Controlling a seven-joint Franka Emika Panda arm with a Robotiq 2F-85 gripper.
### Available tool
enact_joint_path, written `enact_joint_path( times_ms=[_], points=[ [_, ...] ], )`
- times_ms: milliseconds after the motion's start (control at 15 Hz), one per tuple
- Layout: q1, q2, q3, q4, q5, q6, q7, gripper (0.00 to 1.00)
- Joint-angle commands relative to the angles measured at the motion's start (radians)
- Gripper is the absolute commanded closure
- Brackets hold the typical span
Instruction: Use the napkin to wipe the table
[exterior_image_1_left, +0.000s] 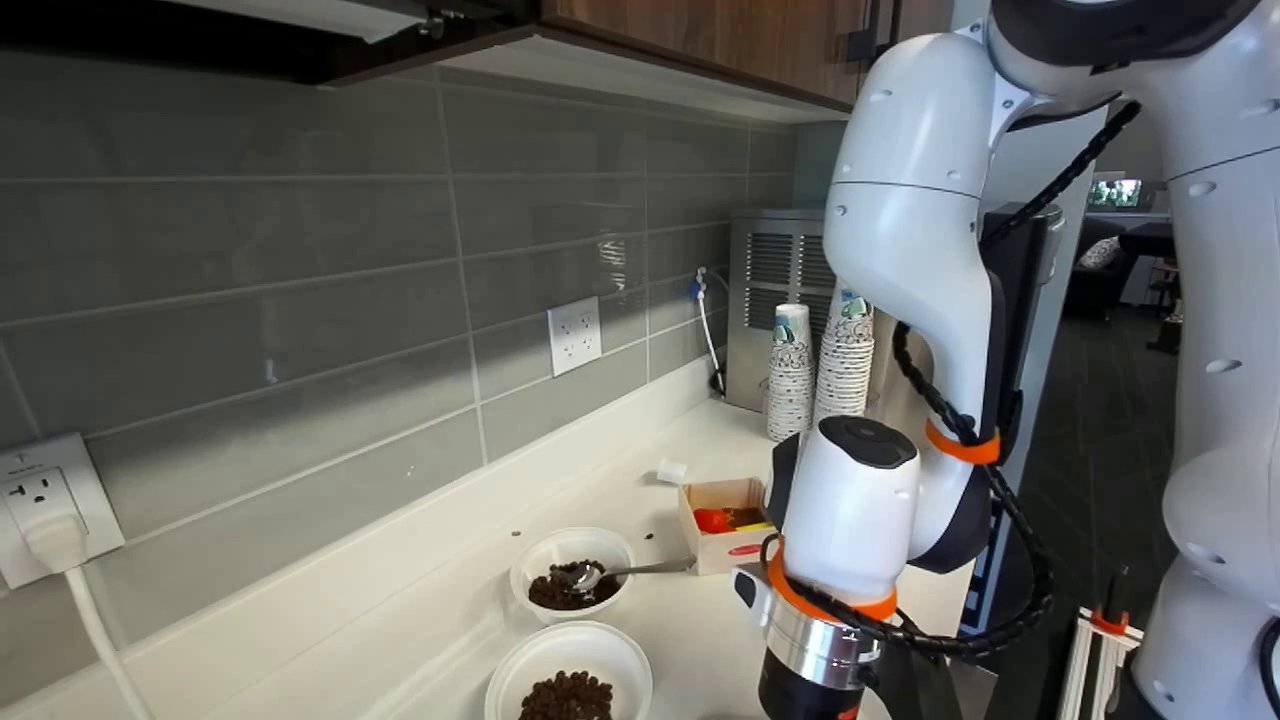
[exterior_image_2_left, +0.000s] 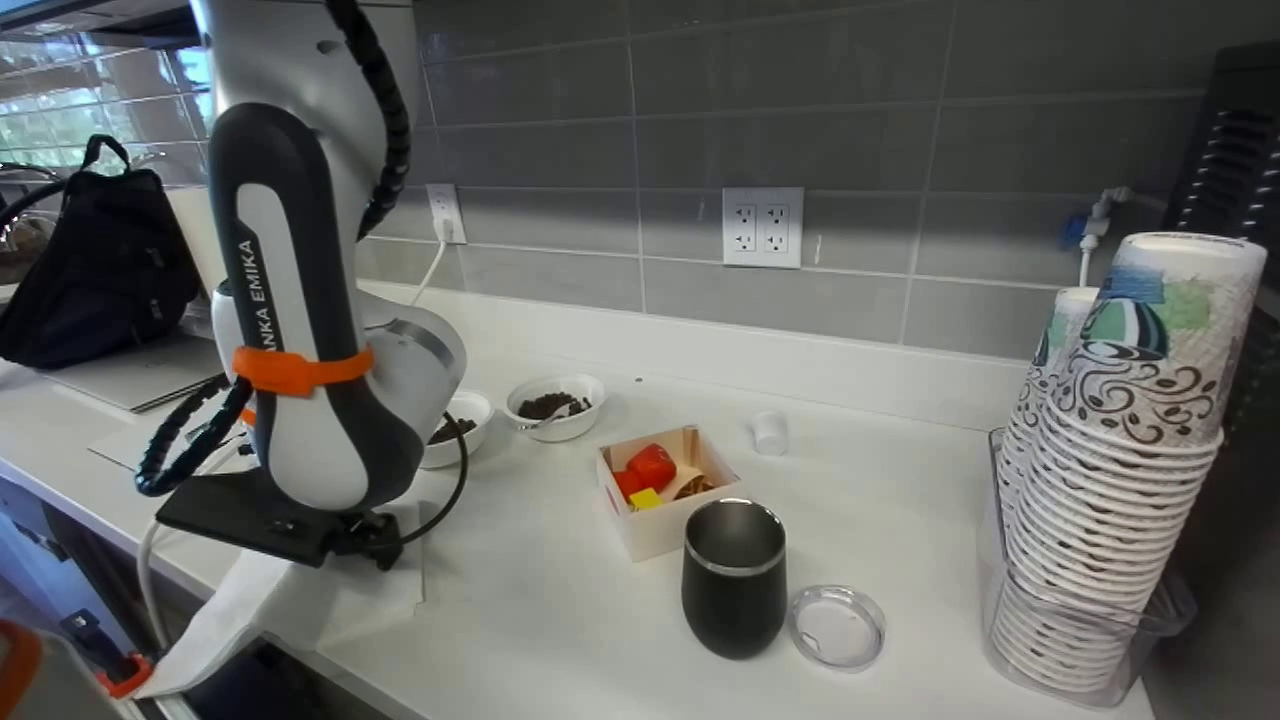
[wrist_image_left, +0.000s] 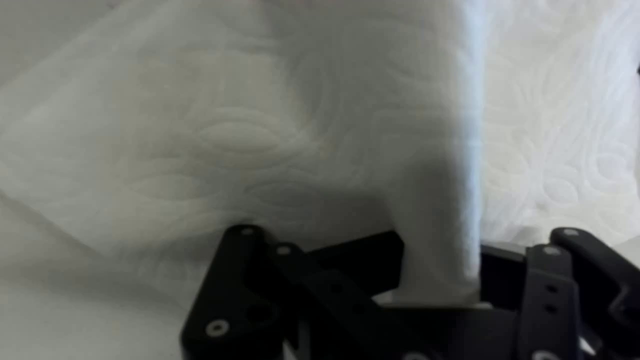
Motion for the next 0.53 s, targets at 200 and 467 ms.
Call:
enact_joint_path(
  times_ms=[200, 467],
  points=[
    [0.167, -0.11, -0.296, 0.009, -0.275, -0.054, 0.32, 1.0],
    [0.106, -0.218, -0.397, -0.019, -0.311, -0.03, 0.333, 1.0]
  ],
)
